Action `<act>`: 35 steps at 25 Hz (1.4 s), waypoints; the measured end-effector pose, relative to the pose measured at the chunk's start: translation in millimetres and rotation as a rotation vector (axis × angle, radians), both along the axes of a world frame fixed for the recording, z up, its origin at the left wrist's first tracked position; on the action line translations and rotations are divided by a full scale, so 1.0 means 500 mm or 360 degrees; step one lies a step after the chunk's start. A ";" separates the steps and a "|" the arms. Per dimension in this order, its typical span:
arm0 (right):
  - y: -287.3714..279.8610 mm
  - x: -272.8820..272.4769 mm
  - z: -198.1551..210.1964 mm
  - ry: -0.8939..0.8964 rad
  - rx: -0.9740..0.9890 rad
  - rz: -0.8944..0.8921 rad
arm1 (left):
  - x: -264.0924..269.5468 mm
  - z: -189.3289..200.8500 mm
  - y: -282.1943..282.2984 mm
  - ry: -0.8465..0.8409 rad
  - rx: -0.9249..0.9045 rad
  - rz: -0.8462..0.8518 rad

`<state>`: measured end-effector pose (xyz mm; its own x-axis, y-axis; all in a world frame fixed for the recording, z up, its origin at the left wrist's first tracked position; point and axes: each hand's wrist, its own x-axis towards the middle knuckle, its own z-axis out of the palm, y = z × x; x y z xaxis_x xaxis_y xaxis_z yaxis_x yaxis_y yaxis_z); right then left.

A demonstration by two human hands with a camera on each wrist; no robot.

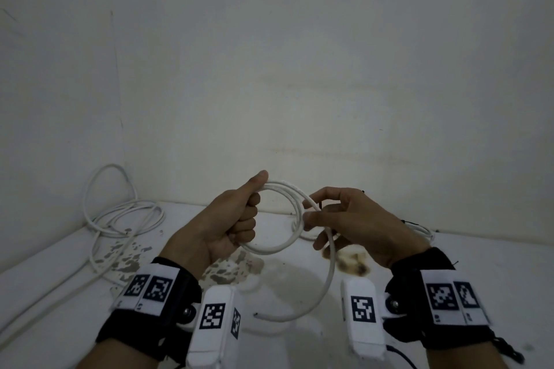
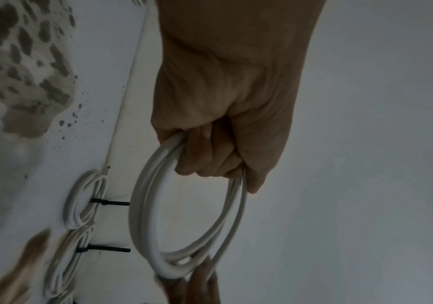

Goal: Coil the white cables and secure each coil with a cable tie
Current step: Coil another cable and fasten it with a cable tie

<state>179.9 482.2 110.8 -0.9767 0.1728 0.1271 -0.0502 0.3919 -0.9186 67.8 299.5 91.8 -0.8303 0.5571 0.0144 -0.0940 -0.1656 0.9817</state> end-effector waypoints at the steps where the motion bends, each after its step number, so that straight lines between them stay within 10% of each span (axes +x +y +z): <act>1: 0.009 0.003 0.001 -0.0062 0.0120 -0.0016 | -0.002 0.001 -0.004 -0.0010 0.0019 0.0015; 7: 0.029 -0.016 -0.034 -0.0001 0.0606 -0.0593 | -0.003 -0.007 -0.002 -0.0119 0.0088 -0.0028; 15: -0.051 -0.065 -0.058 0.0079 -0.1212 -0.0466 | 0.025 -0.028 0.047 -0.0047 0.0027 0.0156; 26: -0.061 -0.058 -0.039 -0.0163 -0.0991 -0.0098 | 0.002 -0.021 0.027 -0.0014 0.0003 0.0169; 32: -0.068 -0.051 -0.043 -0.0003 0.0187 -0.0325 | -0.027 -0.029 0.016 -0.0156 0.0146 0.0160; 35: -0.045 -0.026 -0.028 0.0018 0.0044 -0.0259 | -0.048 -0.027 0.002 -0.0267 0.0324 0.0248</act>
<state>167.1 459.9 96.8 -0.9345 0.3250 0.1449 0.0058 0.4211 -0.9070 43.6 300.6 78.3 -0.9057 0.4227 -0.0321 -0.2103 -0.3823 0.8998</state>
